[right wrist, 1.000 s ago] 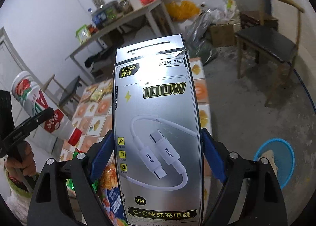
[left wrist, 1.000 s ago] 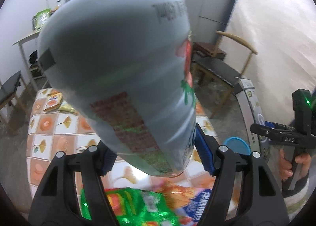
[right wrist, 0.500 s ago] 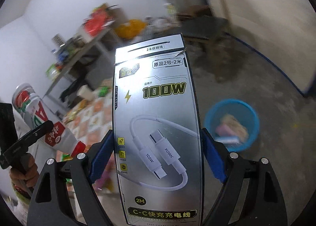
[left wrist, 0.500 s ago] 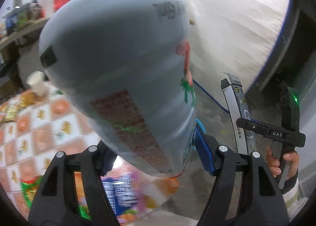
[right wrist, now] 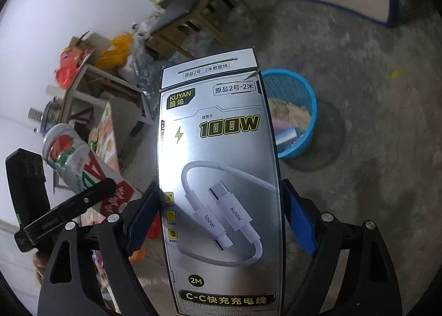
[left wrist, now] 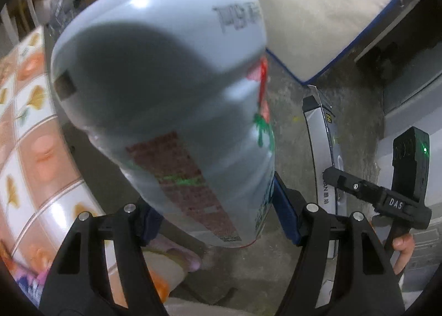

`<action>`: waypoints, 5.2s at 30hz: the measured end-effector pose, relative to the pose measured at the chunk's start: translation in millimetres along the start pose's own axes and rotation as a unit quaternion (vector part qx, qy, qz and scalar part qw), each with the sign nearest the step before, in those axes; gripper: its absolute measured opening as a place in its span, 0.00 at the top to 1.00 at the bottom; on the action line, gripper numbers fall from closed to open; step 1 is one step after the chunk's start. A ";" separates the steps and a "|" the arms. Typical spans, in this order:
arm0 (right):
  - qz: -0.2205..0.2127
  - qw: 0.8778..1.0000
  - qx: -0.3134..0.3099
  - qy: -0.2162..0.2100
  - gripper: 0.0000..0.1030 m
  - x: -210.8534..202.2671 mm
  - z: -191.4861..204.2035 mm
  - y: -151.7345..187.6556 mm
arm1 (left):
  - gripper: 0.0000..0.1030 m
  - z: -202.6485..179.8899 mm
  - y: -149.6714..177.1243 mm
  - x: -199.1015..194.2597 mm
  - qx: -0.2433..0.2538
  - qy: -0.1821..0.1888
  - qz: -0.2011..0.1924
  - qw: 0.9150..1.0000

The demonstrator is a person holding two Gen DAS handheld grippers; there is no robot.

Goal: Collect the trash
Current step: 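Carry the white bottle and cable box to the blue wastebasket and release both, then swing both tools back over the table toward the snack bags, then grasp the green chip bag with the left tool while the right tool grasps the blue-pink snack bag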

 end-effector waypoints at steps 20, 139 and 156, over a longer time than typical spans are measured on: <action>0.050 0.989 0.128 0.059 0.12 181.2 -141.3 -31.3 | 0.15 -22.6 -64.2 107.0 -0.069 0.024 0.041 0.996; 0.204 0.867 -0.444 -0.099 0.30 156.7 397.9 147.7 | 0.35 400.2 260.9 -222.6 -0.388 0.035 -0.328 0.861; 0.163 0.860 -0.481 -0.048 0.50 139.5 386.1 171.4 | 0.35 416.8 279.5 -238.1 -0.425 0.005 -0.353 0.834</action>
Point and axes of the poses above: each gripper's, at about its wrist camera, not at the fingertips, and x roughly the way its jaws point, z to its left, y to its underside, the point moved 8 cm from there along x, roughly the way its jaws point, and after that the axes turned 14 degrees about -x, right-handed, at the moved point
